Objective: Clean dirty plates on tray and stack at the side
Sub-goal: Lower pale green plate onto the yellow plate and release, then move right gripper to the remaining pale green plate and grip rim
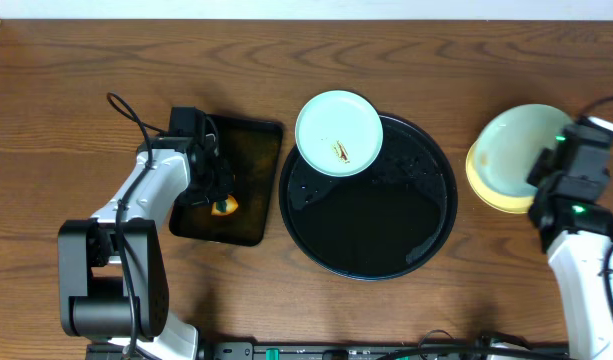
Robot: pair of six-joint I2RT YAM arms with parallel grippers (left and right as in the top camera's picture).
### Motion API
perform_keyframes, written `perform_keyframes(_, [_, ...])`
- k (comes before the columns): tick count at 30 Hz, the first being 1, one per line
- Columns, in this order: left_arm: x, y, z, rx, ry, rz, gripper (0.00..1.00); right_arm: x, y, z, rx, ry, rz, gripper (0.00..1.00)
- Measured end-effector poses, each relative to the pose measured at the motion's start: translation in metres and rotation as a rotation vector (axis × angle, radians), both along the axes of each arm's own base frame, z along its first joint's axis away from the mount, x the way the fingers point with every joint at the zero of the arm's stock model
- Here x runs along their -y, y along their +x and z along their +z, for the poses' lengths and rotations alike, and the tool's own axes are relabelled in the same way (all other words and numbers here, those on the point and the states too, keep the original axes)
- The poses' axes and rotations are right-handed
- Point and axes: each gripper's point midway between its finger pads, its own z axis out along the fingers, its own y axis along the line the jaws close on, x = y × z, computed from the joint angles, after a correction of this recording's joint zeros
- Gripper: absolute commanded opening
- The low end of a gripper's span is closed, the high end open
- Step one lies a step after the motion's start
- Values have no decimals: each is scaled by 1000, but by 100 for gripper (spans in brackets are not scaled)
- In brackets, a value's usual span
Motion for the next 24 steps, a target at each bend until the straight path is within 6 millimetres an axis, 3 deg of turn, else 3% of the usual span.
perform_keyframes(6, [0, -2, 0, -7, 0, 0, 10, 18, 1, -33, -11, 129, -55, 1])
perform_keyframes(8, [0, -3, 0, -11, 1, 0, 11, 18, 4, -42, -16, 157, -56, 8])
perform_keyframes(10, [0, -4, 0, -14, 0, 0, 11, 15, 10, -49, -10, 188, -41, 21])
perform_keyframes(13, [0, -4, 0, -15, 1, 0, 11, 9, 17, -50, 11, 222, -16, 27])
perform_keyframes(15, [0, -4, 0, -15, 1, 0, 10, 3, 23, -48, 35, 247, 20, 25])
perform_keyframes(19, [0, -4, 0, -15, 1, 0, 10, -25, 37, -47, 70, 346, 146, 24])
perform_keyframes(24, [0, -4, 0, -15, 1, 0, 10, -96, 54, -38, 67, 502, 406, 25])
